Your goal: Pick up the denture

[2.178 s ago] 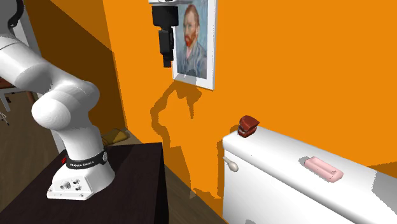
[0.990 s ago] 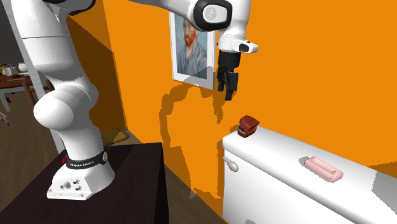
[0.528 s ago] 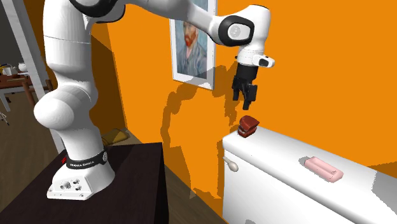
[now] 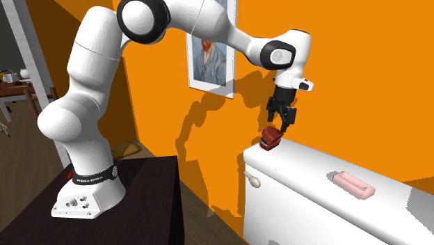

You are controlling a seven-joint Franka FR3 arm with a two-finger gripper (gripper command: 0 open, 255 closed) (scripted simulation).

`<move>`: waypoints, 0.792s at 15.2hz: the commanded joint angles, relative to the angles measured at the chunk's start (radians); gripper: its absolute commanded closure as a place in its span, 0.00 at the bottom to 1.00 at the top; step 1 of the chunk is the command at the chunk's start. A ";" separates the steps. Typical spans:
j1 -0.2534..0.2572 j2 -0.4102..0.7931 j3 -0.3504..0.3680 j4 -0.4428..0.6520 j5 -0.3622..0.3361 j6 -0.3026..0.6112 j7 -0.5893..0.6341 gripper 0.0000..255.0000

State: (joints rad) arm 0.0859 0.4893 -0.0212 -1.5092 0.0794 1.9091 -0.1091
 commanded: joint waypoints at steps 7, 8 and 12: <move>0.000 0.037 0.001 -0.032 0.002 0.069 -0.007 0.00; 0.000 0.037 0.001 -0.031 0.002 0.068 -0.007 1.00; 0.000 0.036 0.001 -0.033 0.002 0.068 -0.006 1.00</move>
State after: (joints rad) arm 0.0864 0.5246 -0.0197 -1.5398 0.0815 1.9779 -0.1150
